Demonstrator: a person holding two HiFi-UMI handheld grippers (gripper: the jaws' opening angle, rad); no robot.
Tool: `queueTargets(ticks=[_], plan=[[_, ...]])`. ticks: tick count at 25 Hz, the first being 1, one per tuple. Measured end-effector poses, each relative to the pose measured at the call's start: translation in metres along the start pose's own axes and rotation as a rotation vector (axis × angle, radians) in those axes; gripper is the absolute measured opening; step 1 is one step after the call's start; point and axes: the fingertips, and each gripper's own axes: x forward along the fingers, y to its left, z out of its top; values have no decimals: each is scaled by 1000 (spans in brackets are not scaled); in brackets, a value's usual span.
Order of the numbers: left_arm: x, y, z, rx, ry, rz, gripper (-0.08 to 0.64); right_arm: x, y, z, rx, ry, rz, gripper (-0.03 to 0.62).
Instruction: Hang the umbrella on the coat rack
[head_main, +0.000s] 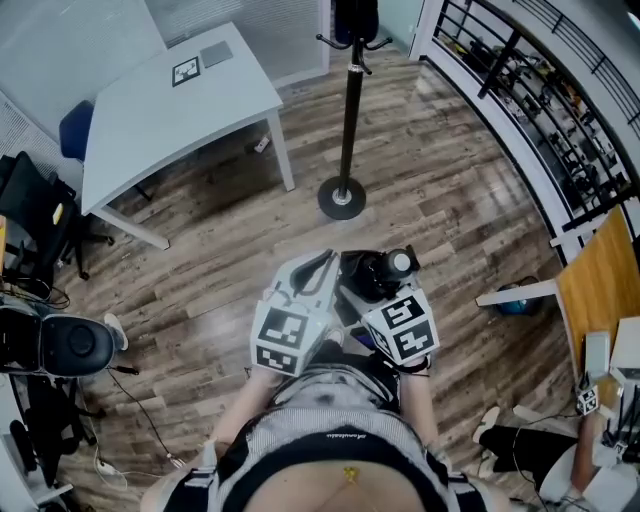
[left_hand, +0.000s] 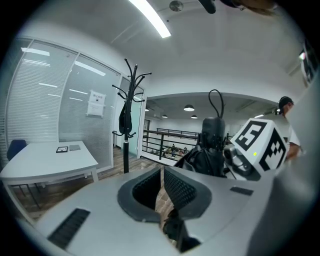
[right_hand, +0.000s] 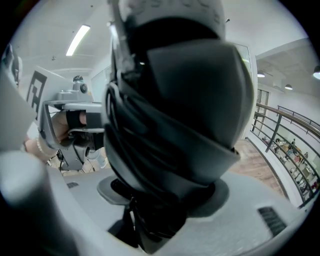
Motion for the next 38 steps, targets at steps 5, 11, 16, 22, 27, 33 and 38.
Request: queueTargets(ticks=[5,11,16,22,27,33,38], plan=[[0,0,0,-4,-1,12,21,0,2,3,-10,-3,15,281],[1,-1,-2,-9,3,27,21,1,3,4,-20,-11,29,282],[-2,2,-5,-16,5,24,21,2,7,4,-22,-7,25,282],[10,7,-1,-16,3,2,21,8,-3,7,-13,4,6,282],[27,21,6,-8,-1,-12,21,20,-17,16,1,8,-14,282],[56,33,10,12,15,-44,21,36,-41,27,12,13,-35,282],[84,46,20,24,20,-70,21,50,-63,42,14,21,-54,282]])
